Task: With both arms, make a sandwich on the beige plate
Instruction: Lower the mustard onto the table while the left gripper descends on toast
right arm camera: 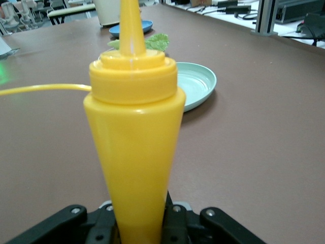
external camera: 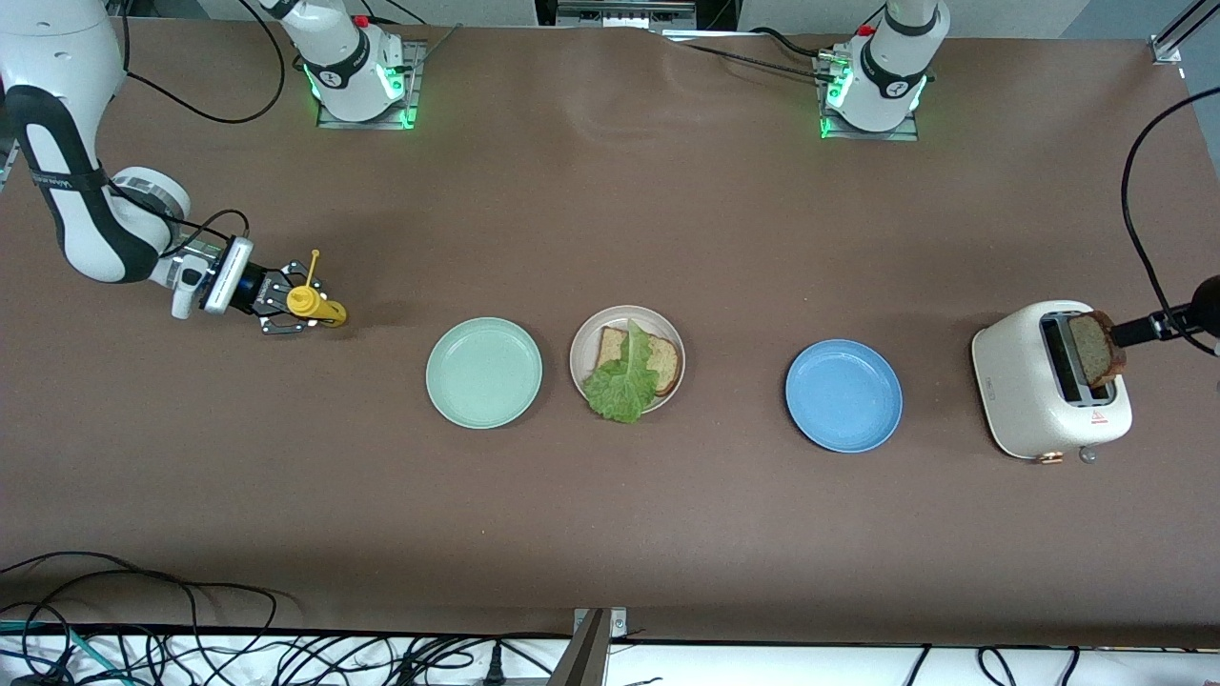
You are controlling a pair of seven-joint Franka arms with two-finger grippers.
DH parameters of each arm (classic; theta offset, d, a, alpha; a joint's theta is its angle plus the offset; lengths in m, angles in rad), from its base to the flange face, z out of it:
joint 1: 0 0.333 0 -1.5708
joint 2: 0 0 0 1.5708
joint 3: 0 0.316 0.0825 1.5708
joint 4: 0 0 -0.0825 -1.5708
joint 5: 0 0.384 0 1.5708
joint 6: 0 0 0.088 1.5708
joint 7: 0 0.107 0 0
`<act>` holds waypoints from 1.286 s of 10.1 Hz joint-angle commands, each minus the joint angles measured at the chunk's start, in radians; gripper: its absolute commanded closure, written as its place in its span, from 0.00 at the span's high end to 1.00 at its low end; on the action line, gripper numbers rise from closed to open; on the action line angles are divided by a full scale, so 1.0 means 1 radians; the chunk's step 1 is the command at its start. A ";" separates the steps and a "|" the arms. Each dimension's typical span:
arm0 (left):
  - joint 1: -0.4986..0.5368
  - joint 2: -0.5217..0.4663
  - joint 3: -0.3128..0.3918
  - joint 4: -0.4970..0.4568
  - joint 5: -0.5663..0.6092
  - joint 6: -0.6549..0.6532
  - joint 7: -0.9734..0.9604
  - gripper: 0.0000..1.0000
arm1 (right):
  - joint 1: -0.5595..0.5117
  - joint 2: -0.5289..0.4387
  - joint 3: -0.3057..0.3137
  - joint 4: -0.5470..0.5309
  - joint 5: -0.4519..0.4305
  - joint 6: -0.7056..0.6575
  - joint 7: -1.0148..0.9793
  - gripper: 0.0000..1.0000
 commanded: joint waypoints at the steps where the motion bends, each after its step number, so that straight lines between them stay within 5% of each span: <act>1: 0.055 0.085 -0.014 0.047 0.017 0.055 0.053 1.00 | -0.014 0.015 0.004 -0.012 0.046 -0.037 -0.049 0.00; 7: 0.086 0.160 -0.012 0.044 -0.038 0.101 0.069 1.00 | -0.016 0.058 0.004 -0.012 0.069 -0.037 -0.120 0.04; 10: 0.088 0.159 -0.014 0.029 -0.046 0.086 0.069 1.00 | -0.016 0.058 0.004 -0.011 0.086 -0.037 -0.115 0.63; 13: 0.098 0.124 -0.015 -0.052 -0.086 0.075 0.070 1.00 | -0.017 0.055 0.002 -0.011 0.085 -0.039 -0.109 0.94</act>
